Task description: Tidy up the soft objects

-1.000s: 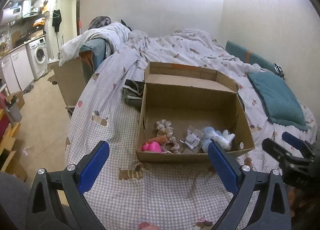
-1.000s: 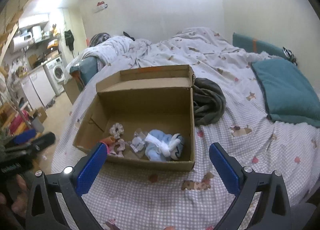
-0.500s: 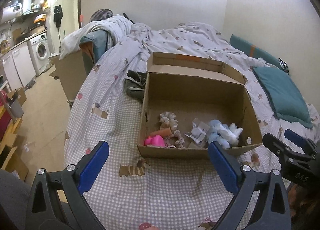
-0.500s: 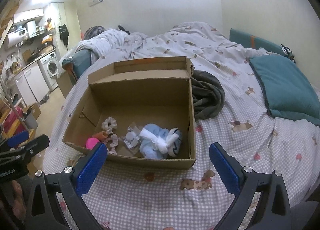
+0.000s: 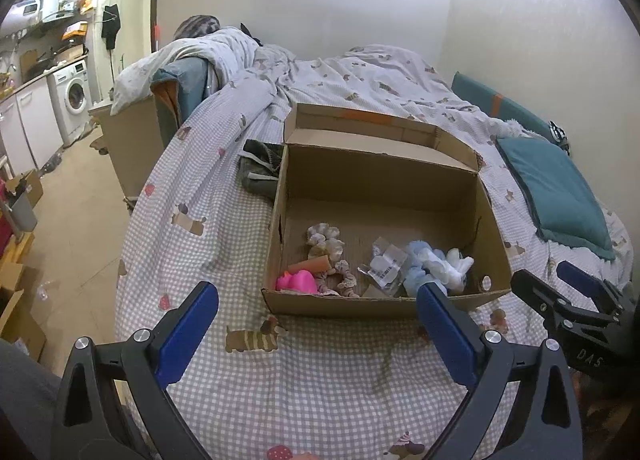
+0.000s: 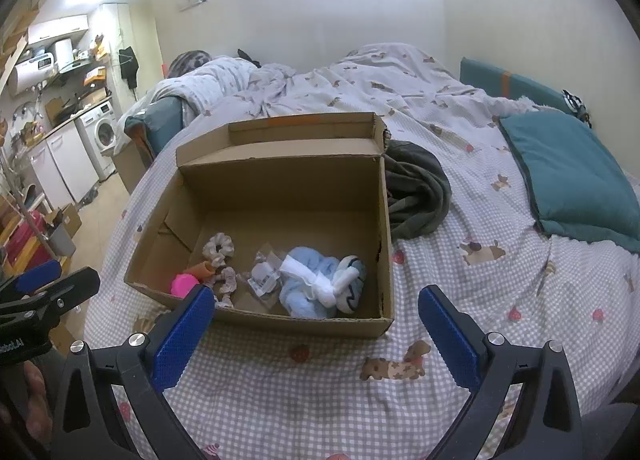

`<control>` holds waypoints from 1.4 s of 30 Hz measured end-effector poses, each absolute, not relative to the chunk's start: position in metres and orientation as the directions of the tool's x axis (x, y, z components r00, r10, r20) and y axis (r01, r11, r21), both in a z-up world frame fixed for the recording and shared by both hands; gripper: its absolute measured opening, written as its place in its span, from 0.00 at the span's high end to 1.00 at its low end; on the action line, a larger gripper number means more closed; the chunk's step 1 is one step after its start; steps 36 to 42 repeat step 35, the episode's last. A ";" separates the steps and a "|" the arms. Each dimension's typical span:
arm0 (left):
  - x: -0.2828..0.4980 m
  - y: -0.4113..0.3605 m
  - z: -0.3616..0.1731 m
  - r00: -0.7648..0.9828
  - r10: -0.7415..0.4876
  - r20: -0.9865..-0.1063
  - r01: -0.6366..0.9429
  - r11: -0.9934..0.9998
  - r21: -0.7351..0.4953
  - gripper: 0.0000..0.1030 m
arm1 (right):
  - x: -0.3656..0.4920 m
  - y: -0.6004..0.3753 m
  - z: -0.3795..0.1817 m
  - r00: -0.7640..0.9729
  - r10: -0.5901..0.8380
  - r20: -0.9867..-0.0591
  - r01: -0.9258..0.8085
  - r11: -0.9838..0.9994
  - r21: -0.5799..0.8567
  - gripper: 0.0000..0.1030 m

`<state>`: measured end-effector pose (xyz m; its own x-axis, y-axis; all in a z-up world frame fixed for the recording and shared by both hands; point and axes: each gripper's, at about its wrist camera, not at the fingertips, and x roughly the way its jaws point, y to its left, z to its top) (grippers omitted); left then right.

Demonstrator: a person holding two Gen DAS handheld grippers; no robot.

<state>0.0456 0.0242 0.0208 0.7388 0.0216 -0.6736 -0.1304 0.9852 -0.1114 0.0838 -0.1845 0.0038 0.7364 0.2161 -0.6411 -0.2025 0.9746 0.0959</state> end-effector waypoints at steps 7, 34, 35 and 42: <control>0.045 0.024 0.019 0.737 0.019 -0.676 -0.125 0.986 -0.109 0.04 | 0.084 -0.185 0.004 0.736 0.217 -0.641 -0.203 0.974 0.097 0.00; 0.048 0.026 0.014 0.716 0.017 -0.698 -0.138 0.983 -0.118 0.04 | 0.084 -0.186 0.004 0.735 0.219 -0.642 -0.202 0.974 0.102 0.00; 0.048 0.026 0.014 0.716 0.019 -0.698 -0.141 0.983 -0.119 0.04 | 0.084 -0.186 0.004 0.735 0.219 -0.641 -0.202 0.974 0.101 0.00; 0.048 0.026 0.014 0.716 0.019 -0.698 -0.141 0.983 -0.119 0.04 | 0.084 -0.186 0.004 0.735 0.219 -0.641 -0.202 0.974 0.101 0.00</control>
